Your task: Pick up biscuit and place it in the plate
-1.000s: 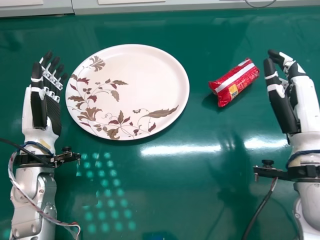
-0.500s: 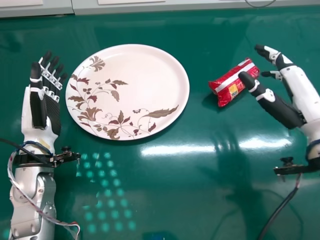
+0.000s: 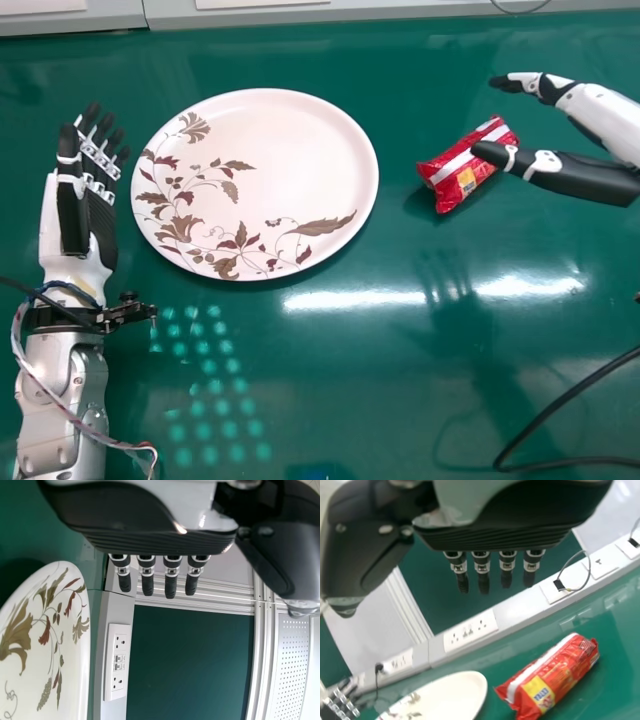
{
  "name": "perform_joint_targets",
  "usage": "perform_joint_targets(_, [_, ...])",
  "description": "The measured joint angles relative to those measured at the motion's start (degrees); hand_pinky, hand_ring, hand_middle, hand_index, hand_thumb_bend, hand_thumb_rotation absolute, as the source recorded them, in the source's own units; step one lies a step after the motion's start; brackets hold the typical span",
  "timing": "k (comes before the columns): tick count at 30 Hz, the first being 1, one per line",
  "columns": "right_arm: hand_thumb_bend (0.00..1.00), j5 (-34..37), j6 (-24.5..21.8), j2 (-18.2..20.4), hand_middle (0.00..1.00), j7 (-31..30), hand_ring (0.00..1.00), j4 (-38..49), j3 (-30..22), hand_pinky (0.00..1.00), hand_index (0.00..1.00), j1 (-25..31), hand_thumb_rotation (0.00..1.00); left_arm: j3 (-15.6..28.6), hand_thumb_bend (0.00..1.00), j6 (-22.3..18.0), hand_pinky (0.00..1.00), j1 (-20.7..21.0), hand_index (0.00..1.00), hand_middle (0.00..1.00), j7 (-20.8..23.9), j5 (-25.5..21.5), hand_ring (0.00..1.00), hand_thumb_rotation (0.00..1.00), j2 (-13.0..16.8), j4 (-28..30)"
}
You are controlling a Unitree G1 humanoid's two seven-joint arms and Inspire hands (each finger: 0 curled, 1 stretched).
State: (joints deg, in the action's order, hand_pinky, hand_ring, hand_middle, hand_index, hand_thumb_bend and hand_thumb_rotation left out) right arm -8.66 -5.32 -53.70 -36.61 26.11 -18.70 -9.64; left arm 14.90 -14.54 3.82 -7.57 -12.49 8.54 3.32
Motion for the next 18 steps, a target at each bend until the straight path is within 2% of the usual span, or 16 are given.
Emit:
perform_joint_targets(4, [1.0, -1.6, 0.2, -2.8, 1.0, -2.0, 1.0, -0.7, 1.8, 0.92, 1.0, -1.1, 0.34, 0.0, 0.95, 0.0, 1.0, 0.0, 1.0, 1.0, 0.1, 0.1, 1.0, 0.74, 0.4, 0.1])
perform_joint_targets(8, [1.0, -2.4, 2.1, -5.0, 1.0, -3.7, 1.0, -2.3, 3.9, 0.94, 1.0, -3.0, 0.33, 0.0, 0.95, 0.1, 1.0, -0.1, 1.0, 1.0, 0.0, 0.0, 1.0, 0.73, 0.5, 0.3])
perform_joint_targets(18, [1.0, -3.4, 9.7, -7.4, 1.0, -6.8, 1.0, -8.7, 8.7, 0.92, 1.0, -7.7, 0.44, 0.1, 0.94, 0.3, 1.0, -0.4, 1.0, 1.0, -0.2, 0.0, 1.0, 0.73, 0.7, 0.8])
